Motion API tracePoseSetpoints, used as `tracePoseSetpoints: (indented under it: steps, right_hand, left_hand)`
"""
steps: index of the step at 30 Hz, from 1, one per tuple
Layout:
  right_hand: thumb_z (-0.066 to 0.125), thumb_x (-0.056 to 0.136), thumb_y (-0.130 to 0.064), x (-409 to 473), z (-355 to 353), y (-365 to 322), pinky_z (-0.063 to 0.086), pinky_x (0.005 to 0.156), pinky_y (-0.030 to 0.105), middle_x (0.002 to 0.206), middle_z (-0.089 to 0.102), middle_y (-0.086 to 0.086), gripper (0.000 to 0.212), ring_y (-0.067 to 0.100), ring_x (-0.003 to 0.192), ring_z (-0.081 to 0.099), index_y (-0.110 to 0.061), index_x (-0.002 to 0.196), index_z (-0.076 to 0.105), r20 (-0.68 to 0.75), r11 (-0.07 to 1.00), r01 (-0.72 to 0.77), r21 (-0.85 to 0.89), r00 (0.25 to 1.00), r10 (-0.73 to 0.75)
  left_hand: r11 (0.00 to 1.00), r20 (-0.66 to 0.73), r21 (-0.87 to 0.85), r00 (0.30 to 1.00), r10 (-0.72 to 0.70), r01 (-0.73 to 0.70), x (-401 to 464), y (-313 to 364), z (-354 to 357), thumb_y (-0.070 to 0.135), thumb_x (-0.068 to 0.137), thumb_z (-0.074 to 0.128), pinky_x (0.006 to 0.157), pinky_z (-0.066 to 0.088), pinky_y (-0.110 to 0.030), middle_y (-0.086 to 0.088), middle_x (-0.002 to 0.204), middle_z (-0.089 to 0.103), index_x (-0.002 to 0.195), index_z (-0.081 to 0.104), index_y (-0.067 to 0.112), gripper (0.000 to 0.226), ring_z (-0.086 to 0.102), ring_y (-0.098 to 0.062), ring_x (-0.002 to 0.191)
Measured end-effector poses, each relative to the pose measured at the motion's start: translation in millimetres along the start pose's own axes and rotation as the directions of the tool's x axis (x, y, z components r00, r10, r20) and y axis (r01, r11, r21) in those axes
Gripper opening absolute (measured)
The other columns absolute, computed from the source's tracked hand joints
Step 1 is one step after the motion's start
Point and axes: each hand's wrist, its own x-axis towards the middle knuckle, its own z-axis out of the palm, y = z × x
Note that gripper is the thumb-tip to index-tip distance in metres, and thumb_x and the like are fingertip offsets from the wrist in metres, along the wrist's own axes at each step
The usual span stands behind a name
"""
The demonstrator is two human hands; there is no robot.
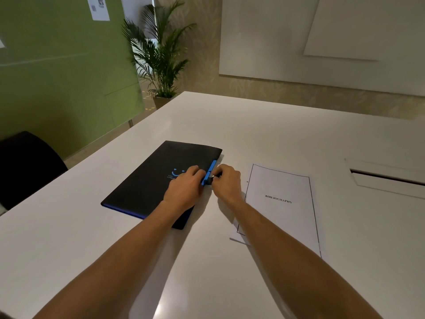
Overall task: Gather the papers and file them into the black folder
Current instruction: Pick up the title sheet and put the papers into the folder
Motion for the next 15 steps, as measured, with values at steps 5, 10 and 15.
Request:
tracePoseSetpoints:
  steps: [5,10,15]
  right_hand:
    - [0.059,0.092,0.003,-2.9,-12.4,6.7,0.040,0.051,0.005,0.086,0.056,-0.001,0.013,0.008,0.070,0.056,-0.003,0.099,0.067,-0.042,0.998,-0.008,0.068,0.999,0.011]
    - [0.057,0.086,0.009,2.7,-24.0,10.0,0.052,0.074,0.026,0.098,0.070,0.013,0.019,0.018,0.084,0.061,0.000,0.096,0.071,-0.059,0.998,0.005,0.070,0.998,0.000]
    - [0.058,0.084,0.009,6.5,-31.7,9.8,0.047,0.070,0.024,0.092,0.069,0.010,0.020,0.016,0.080,0.058,-0.001,0.093,0.072,-0.056,0.997,0.006,0.081,0.998,-0.001]
  left_hand:
    - [0.972,0.033,0.206,0.992,-0.122,0.112,14.1,24.4,-33.4,0.017,0.095,0.052,0.071,0.043,-0.038,-0.018,0.139,0.037,0.126,0.044,0.008,0.033,0.059,-0.036,0.101]
    - [0.944,-0.128,0.262,0.977,-0.172,0.201,24.4,27.4,-54.4,0.041,0.097,0.043,0.066,0.039,-0.035,-0.018,0.118,0.051,0.127,0.040,0.004,0.048,0.060,-0.033,0.096]
    - [0.920,-0.011,0.295,0.964,-0.267,0.259,28.1,25.7,-63.8,0.062,0.066,0.074,0.079,0.051,-0.039,-0.017,0.127,0.040,0.135,0.027,0.009,0.099,0.059,-0.032,0.102]
